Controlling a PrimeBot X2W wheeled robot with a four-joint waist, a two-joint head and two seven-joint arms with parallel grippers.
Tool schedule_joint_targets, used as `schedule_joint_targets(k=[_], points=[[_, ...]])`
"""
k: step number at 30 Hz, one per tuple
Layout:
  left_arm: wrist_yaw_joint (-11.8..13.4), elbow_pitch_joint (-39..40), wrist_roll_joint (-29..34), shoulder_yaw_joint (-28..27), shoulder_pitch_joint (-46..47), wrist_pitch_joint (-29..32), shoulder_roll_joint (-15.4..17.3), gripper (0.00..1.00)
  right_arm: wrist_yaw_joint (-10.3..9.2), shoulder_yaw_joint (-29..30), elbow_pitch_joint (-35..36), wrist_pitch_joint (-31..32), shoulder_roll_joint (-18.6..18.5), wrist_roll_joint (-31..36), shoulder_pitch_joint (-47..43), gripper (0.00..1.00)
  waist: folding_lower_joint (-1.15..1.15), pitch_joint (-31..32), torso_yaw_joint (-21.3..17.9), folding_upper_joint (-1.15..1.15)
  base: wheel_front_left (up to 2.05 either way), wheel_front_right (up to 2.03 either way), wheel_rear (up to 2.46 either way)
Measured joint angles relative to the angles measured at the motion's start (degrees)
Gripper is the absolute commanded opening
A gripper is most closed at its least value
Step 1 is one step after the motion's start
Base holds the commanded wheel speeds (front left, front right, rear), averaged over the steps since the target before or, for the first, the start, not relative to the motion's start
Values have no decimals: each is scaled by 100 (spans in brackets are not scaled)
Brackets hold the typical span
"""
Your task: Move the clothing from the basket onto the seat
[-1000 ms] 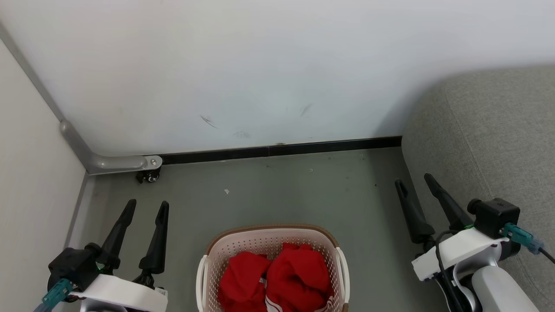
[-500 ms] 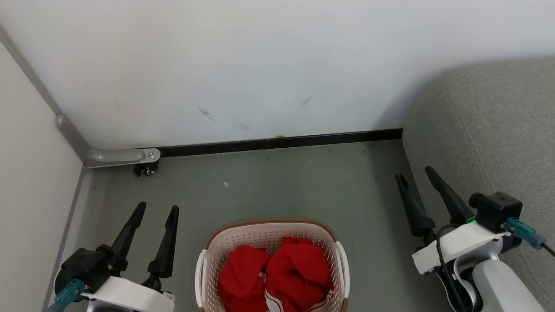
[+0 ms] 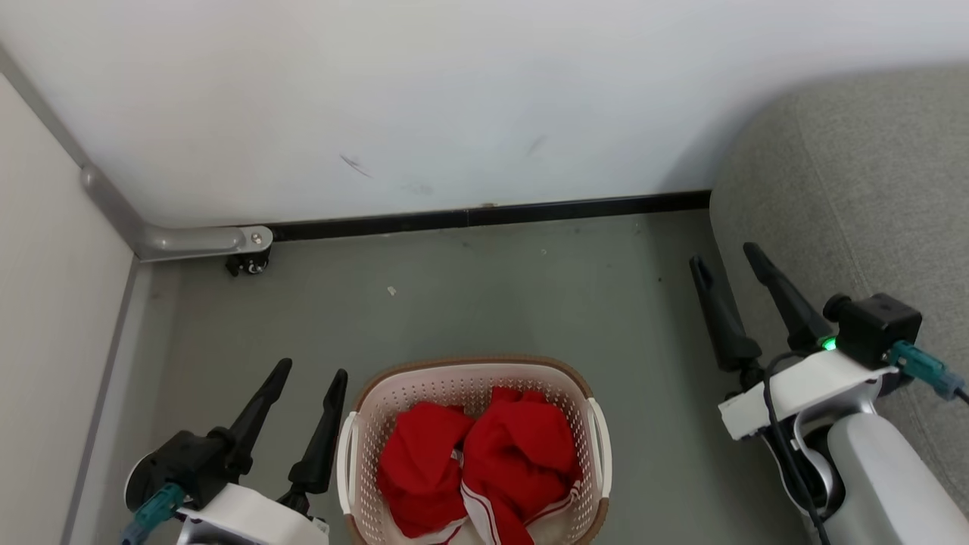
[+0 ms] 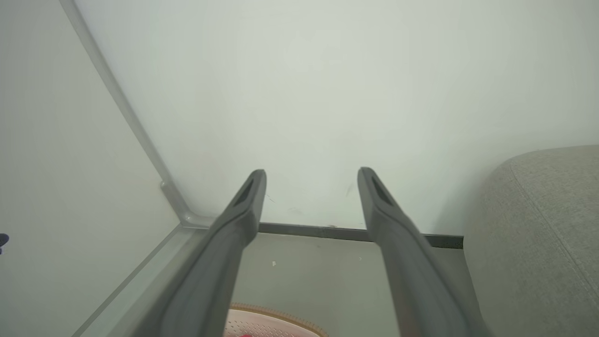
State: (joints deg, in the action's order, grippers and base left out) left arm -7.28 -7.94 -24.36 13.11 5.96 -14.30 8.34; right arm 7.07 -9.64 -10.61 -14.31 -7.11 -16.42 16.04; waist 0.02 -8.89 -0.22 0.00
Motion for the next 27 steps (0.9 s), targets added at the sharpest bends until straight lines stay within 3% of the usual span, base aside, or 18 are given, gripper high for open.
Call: schedule_joint_targets(k=[27], points=[[0,-958,209,1166,917,0,258,100,0,-140,301,-7,-156,120,1189,100,0,-1121,-75,0,0,0,0]])
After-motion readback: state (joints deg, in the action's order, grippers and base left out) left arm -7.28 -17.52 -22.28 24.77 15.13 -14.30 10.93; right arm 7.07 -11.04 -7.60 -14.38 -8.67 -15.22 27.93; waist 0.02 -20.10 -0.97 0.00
